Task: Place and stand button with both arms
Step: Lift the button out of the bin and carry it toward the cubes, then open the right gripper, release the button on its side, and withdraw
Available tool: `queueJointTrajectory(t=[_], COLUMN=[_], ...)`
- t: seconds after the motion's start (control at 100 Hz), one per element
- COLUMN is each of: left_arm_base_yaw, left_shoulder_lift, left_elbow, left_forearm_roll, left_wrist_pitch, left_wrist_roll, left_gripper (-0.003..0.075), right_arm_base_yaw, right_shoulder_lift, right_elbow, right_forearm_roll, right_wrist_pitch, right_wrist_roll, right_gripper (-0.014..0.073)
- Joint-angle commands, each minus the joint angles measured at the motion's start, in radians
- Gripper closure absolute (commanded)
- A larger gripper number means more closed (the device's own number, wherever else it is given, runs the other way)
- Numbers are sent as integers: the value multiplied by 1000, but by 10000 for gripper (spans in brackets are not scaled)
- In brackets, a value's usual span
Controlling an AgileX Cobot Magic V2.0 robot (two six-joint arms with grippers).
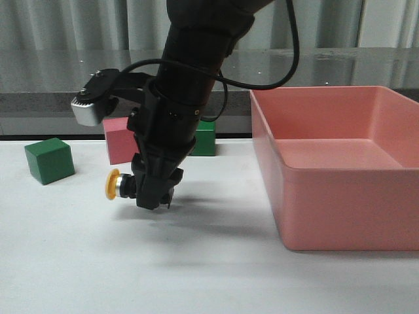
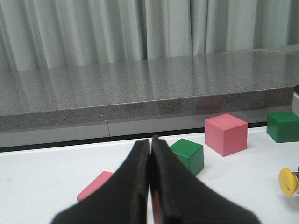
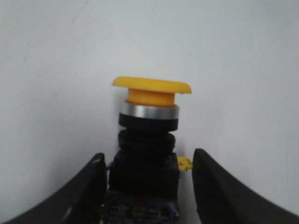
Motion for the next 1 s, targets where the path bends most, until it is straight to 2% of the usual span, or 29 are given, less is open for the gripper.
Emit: queueJointTrajectory(t=[0.0,0.05,0.12,0.13,0.14,0.18,0.19,0.23,0.27,0.35,0.51,0.58,0.65,0.67,0.68,0.72,0.75,0.76,0.77,0.8,0.85,0.9,0.99], left_arm_base_yaw=[-1,-1,-1,-1,-1,-1,-1,-1,-1,-1,-1,-1,-1,-1,-1,-1,-1,-1,-1,-1,-1,-1,-1], left_shoulder_lift=[-31,-31,-31,-31,-31,-31,-31,-31,-31,-31,-31,-31,-31,-31,-31,-31,-31,-31,-31,-31,-31,-31,-31], left_elbow=[45,45,45,45,45,45,45,45,45,45,45,45,45,45,45,45,45,45,45,45,45,45,45], left_forearm_roll=[-11,-11,-11,-11,-11,-11,-11,-11,-11,-11,-11,-11,-11,-11,-11,-11,-11,-11,-11,-11,-11,-11,-11], left_wrist_pitch=[-78,-78,-78,-78,-78,-78,-78,-78,-78,-78,-78,-78,-78,-78,-78,-78,-78,-78,-78,-78,-78,-78,-78], left_wrist_roll=[-6,-6,-6,-6,-6,-6,-6,-6,-6,-6,-6,-6,-6,-6,-6,-6,-6,-6,-6,-6,-6,-6,-6], left_gripper=[740,740,740,739,740,740,740,740,740,740,740,740,740,740,740,740,740,740,740,740,739,740,740], right_arm_base_yaw=[2,2,2,2,2,2,2,2,2,2,-1,-2,-13,-18,-18,-35,-44,-50,-54,-70,-106,-145,-225], right_shoulder_lift=[-65,-65,-65,-65,-65,-65,-65,-65,-65,-65,-82,-108,-146,-160,-165,-198,-222,-234,-241,-267,-312,-366,-458], right_elbow=[-38,-39,-39,-39,-39,-39,-39,-39,-39,-43,-70,-89,-108,-113,-114,-119,-119,-119,-119,-119,-119,-119,-107], right_forearm_roll=[16,16,16,16,16,16,16,16,16,16,16,14,14,13,11,9,9,9,9,9,9,9,9], right_wrist_pitch=[-24,-22,-18,-18,-18,-19,-19,-24,-29,-32,21,61,87,95,95,106,110,110,111,111,111,106,105], right_wrist_roll=[-11,-11,-10,-10,-10,-10,-9,-8,-6,-6,8,49,116,143,143,187,204,224,224,266,332,409,496], right_gripper=[629,564,431,384,384,269,269,158,84,12,9,30,127,190,190,326,390,456,456,564,689,661,661])
